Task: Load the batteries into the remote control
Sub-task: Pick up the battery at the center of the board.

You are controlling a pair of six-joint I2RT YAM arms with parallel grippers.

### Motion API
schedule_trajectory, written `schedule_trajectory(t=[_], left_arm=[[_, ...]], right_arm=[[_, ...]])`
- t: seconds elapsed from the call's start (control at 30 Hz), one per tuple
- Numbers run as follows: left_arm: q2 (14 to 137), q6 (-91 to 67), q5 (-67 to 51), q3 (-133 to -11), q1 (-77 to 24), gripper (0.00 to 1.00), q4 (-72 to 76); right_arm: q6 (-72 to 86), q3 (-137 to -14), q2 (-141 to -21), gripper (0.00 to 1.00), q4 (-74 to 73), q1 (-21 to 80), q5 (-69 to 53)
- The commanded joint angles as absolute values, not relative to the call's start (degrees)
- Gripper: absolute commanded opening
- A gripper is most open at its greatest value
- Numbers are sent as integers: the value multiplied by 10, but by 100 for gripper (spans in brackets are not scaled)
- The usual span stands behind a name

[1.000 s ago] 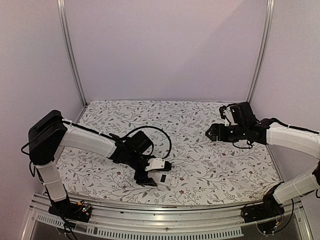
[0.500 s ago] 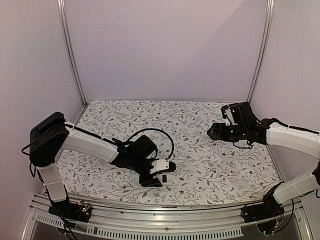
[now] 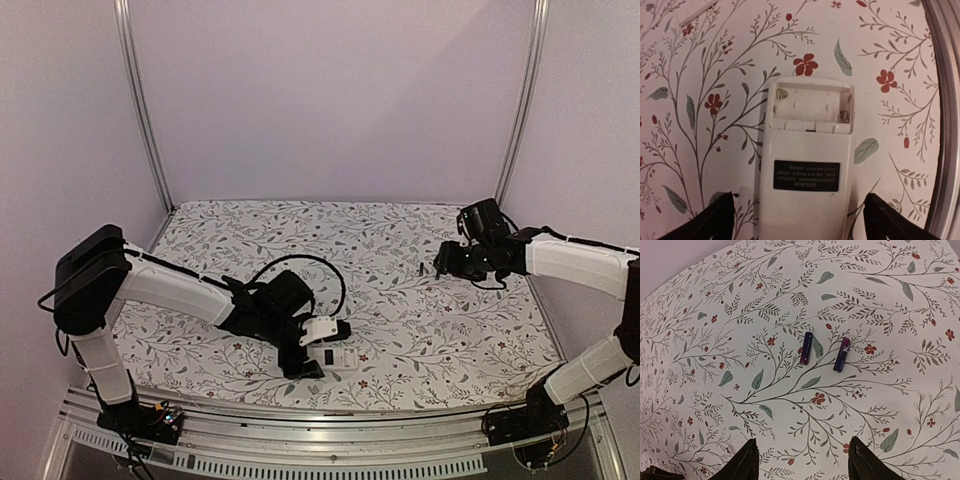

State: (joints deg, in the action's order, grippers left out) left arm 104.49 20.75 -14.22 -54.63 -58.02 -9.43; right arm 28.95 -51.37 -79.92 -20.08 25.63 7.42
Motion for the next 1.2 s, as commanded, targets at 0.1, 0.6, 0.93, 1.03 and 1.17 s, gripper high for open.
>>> schedule_trajectory(t=[0.1, 0.6, 0.93, 1.03, 1.17], left_arm=[[938, 156, -101, -584, -560, 91, -126], [817, 103, -80, -565, -508, 94, -88], [803, 104, -87, -565, -508, 94, -90], [804, 105, -87, -565, -507, 94, -90], [805, 108, -84, -566, -507, 94, -92]], right_arm=[[298, -602, -912, 54, -221, 174, 16], [292, -778, -1138, 42, -323, 167, 87], [295, -789, -1187, 33, -322, 167, 71], [294, -794, -1191, 27, -319, 167, 68], [289, -795, -1195, 12, -321, 167, 61]])
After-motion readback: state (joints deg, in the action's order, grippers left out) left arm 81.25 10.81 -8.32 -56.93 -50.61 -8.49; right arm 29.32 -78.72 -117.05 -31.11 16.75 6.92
